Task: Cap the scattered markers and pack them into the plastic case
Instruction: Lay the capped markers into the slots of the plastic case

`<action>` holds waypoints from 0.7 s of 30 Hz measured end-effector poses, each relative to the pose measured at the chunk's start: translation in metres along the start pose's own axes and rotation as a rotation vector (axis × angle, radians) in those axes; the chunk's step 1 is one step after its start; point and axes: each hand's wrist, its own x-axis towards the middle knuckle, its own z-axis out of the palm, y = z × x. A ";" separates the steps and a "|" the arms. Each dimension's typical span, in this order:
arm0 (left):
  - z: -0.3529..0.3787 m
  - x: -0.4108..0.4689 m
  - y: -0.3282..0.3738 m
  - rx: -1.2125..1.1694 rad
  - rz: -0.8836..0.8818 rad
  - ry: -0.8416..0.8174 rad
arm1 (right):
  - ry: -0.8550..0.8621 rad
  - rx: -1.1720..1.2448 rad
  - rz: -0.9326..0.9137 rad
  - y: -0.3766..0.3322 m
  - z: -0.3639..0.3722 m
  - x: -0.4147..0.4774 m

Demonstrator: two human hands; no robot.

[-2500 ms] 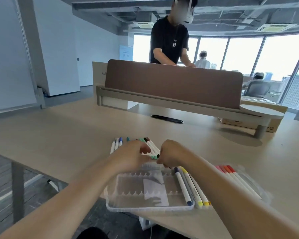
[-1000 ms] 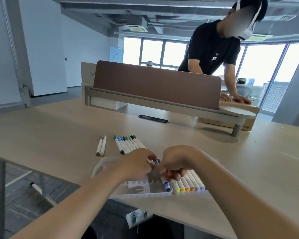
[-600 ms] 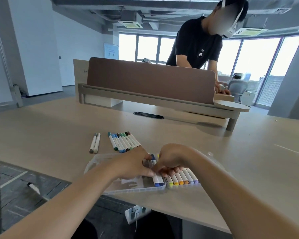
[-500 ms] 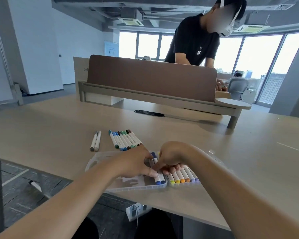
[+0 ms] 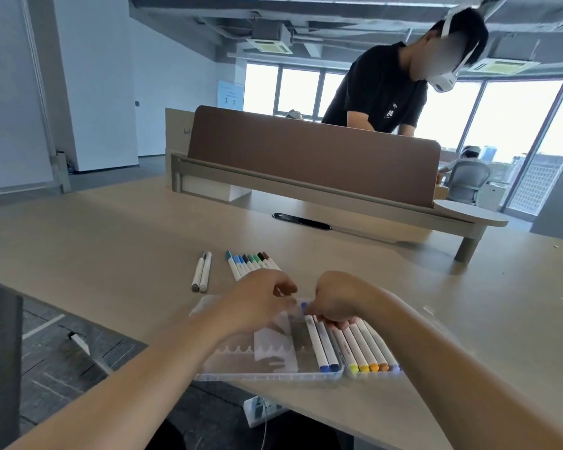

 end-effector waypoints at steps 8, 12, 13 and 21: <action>-0.046 0.018 -0.050 -0.030 -0.106 0.264 | 0.399 0.001 -0.104 -0.058 0.003 0.066; -0.056 0.024 -0.065 -0.010 -0.124 0.285 | 0.416 -0.027 -0.110 -0.084 -0.002 0.085; -0.058 0.025 -0.068 -0.007 -0.134 0.284 | 0.417 -0.047 -0.112 -0.088 -0.003 0.089; -0.061 0.036 -0.083 0.001 -0.136 0.286 | 0.386 -0.132 -0.113 -0.107 -0.006 0.113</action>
